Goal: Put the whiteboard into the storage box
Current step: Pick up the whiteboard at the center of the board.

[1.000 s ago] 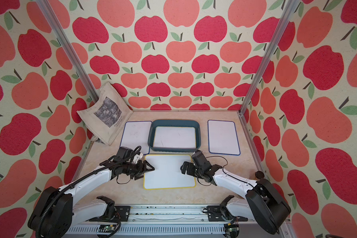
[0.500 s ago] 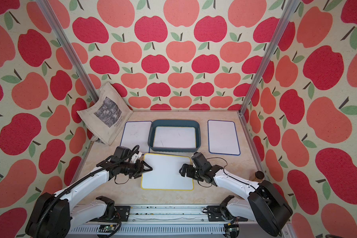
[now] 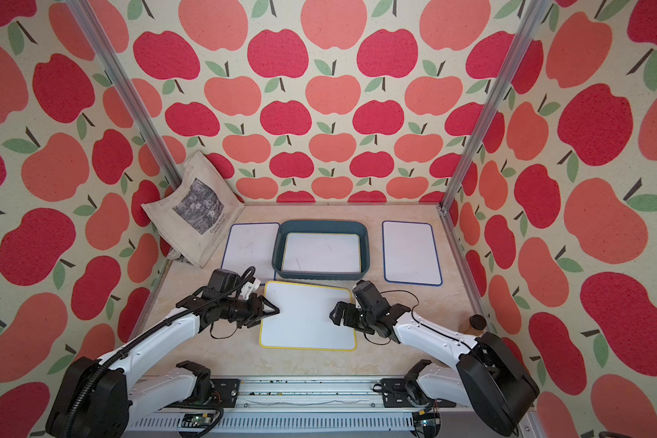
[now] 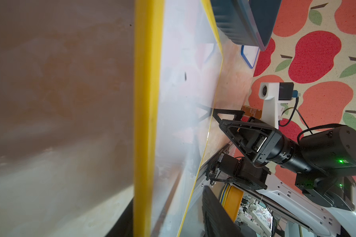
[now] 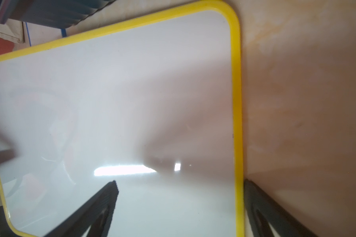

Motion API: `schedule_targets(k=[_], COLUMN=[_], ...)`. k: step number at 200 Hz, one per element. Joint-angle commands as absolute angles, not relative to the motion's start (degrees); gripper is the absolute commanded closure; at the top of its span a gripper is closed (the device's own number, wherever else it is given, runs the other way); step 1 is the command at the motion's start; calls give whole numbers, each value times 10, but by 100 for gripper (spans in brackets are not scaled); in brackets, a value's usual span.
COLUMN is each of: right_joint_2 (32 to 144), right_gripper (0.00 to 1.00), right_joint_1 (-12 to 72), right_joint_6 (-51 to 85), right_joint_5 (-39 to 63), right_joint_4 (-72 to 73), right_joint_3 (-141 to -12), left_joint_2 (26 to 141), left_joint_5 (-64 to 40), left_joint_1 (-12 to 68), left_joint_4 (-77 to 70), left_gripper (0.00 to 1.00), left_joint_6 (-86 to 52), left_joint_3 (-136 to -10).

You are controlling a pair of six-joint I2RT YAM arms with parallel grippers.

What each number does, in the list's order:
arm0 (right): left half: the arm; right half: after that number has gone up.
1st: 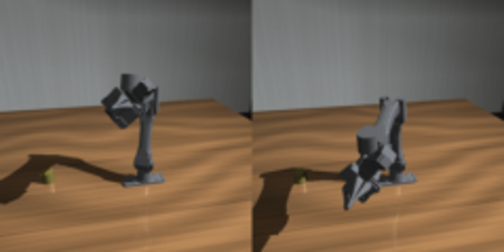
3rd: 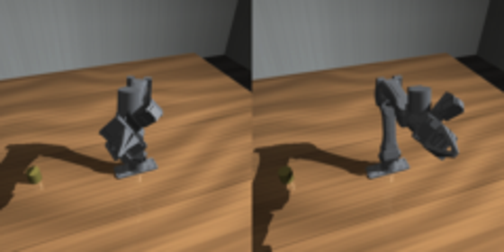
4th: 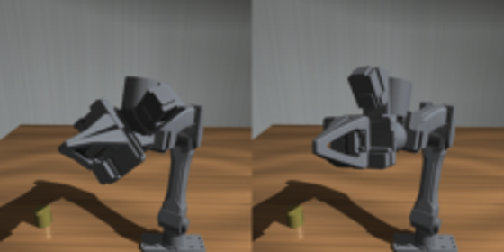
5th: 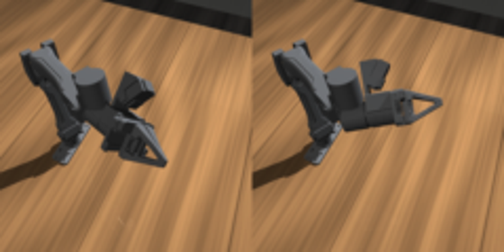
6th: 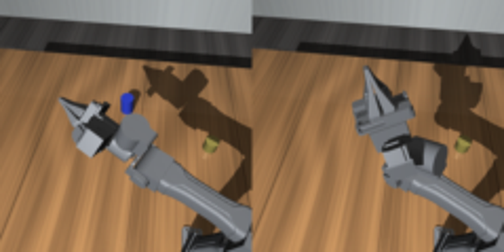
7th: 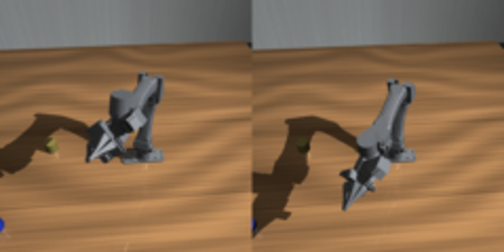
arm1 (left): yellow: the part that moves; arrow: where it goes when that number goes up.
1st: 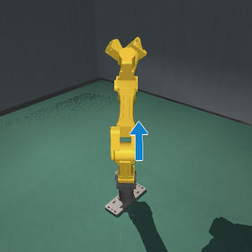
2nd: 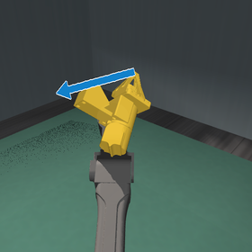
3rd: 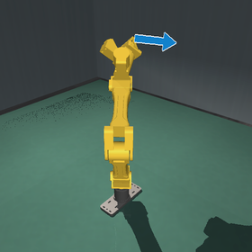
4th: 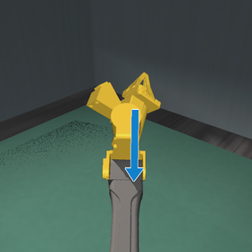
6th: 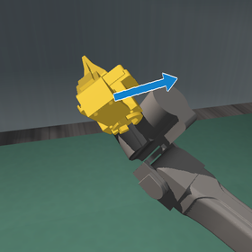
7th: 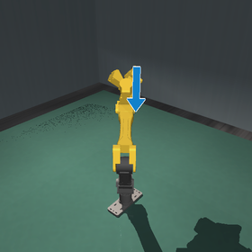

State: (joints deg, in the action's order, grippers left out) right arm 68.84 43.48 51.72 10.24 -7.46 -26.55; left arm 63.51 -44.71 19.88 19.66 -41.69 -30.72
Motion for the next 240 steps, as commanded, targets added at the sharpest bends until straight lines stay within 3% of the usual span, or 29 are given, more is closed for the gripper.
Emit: schedule_targets(k=[1, 54, 89, 142, 171, 240], right_joint_2=[704, 711, 711, 715, 714, 708], right_gripper=[1, 1, 1, 1, 1, 1], right_joint_1=[438, 438, 438, 438, 438, 427], right_joint_6=[538, 535, 536, 534, 529, 506], right_joint_5=[142, 142, 141, 136, 125, 121], right_joint_4=[-106, -98, -93, -93, -94, -102], right_joint_3=[-237, -237, -235, -236, -243, -263], left_joint_2=[629, 631, 632, 638, 640, 627], left_joint_5=[-480, -475, -460, -446, -437, -416], left_joint_1=[199, 208, 217, 227, 227, 223], left_joint_4=[166, 136, 127, 160, 194, 277], left_gripper=[58, 58, 68, 73, 82, 87], left_joint_6=[-430, -451, -467, -458, -445, -413], left_joint_3=[-303, -288, -279, -290, -305, -340])
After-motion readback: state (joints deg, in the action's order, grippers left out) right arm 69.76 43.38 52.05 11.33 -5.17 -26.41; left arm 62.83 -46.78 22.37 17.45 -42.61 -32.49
